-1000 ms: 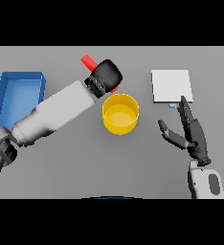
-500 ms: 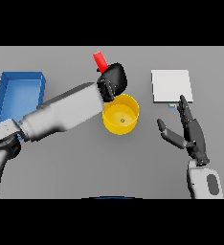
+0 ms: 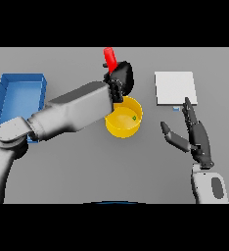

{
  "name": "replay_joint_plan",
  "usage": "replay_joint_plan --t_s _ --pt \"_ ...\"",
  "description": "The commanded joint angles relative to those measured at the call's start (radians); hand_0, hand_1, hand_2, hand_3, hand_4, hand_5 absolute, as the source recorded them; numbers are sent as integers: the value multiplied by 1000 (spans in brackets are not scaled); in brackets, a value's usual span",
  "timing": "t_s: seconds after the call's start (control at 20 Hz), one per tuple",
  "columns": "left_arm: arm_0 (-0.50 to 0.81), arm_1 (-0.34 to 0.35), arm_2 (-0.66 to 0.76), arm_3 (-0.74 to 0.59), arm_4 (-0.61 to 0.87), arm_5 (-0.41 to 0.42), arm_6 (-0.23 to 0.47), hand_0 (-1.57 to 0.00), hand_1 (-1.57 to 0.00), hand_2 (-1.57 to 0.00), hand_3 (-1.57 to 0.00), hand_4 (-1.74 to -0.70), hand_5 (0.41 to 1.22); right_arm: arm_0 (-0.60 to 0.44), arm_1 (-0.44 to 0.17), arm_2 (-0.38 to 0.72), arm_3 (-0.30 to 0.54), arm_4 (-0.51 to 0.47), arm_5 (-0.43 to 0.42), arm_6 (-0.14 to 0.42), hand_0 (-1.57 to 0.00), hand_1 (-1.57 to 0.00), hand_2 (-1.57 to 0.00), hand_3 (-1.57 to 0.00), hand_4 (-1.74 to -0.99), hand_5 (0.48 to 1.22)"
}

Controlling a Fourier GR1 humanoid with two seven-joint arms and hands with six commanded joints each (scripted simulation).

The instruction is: Pick up the red beaker and tilt it to pour out 1 green nut into yellow bowl. Pick up the yellow bowl and place it on the metallic measuring scale.

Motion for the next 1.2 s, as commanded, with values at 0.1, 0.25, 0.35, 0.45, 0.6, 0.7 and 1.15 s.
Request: replay_joint_plan --t_s 0.1,0.25,0.35,0.45,0.6,0.7,1.15 --pt "-36 6 -7 4 8 10 3 -1571 -1571 -1571 -1570 -1740 1221 15 0 -1 -7 -11 9 1 1 1 1 1 -1233 585" --pt "-116 34 20 38 32 45 -3 -1571 -1571 -1571 -1571 -1738 1171 -4 3 -4 10 -9 4 -8 1 1 1 1 -1219 595" --pt "-154 58 50 51 51 97 5 -1571 -1269 -1251 -1571 -1644 1189 -14 7 2 10 -6 5 -15 1 1 1 1 -1222 609" --pt "-220 102 77 84 66 132 7 -1571 -1378 -1366 -1212 -1679 1201 -7 3 -2 -3 -30 23 -23 1 1 1 1 -1231 620" --pt "-331 153 155 173 123 143 15 -1571 -1472 -1466 -1387 -1572 1211 -4 1 0 1 -28 25 -26 1 1 1 1 -1256 635" --pt "-360 177 212 240 181 149 26 -1571 -1508 -1504 -1453 -1537 1214 -10 -8 2 -10 -32 36 -23 1 1 1 1 -1274 642" --pt "-235 386 591 503 668 328 138 -1571 -1563 -1562 -1403 -1714 1220 -30 -21 20 21 5 34 -62 1 1 1 1 -1301 652"
